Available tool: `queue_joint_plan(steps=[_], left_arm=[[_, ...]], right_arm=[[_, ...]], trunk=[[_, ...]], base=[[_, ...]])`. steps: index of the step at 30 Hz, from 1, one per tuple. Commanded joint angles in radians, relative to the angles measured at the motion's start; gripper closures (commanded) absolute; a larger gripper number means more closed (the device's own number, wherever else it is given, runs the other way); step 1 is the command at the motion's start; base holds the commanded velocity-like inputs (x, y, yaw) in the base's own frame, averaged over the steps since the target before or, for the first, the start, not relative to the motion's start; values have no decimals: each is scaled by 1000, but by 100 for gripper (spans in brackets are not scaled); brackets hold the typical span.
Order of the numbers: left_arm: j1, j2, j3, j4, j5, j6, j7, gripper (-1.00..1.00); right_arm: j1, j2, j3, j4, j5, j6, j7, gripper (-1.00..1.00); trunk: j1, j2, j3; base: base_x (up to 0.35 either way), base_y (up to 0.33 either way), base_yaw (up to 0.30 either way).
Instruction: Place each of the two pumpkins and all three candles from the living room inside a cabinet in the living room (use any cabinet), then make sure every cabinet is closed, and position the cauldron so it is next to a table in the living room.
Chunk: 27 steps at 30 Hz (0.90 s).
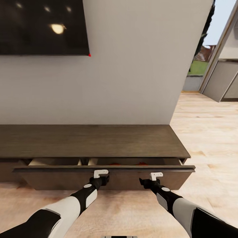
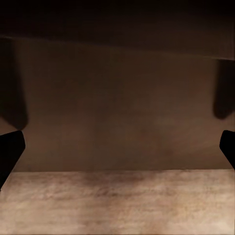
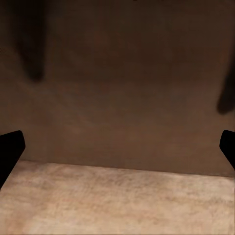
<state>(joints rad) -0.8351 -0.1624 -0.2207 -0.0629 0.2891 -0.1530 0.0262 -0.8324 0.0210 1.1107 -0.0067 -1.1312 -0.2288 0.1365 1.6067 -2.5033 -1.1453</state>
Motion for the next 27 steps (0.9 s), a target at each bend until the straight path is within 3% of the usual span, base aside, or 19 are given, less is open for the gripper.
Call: queue_joint_plan(steps=[1,27], left_arm=[[-1,0,-14,0,7,-4,3,-100],[-1,0,-14,0,8,-4,3,-100]], right_arm=[[-1,1,6,2,-11,-3,6,-100],[-1,1,6,2,-11,-3,6,-100]], trunk=[[0,0,-1],[0,0,-1]], base=[[114,0,0],[70,0,0]])
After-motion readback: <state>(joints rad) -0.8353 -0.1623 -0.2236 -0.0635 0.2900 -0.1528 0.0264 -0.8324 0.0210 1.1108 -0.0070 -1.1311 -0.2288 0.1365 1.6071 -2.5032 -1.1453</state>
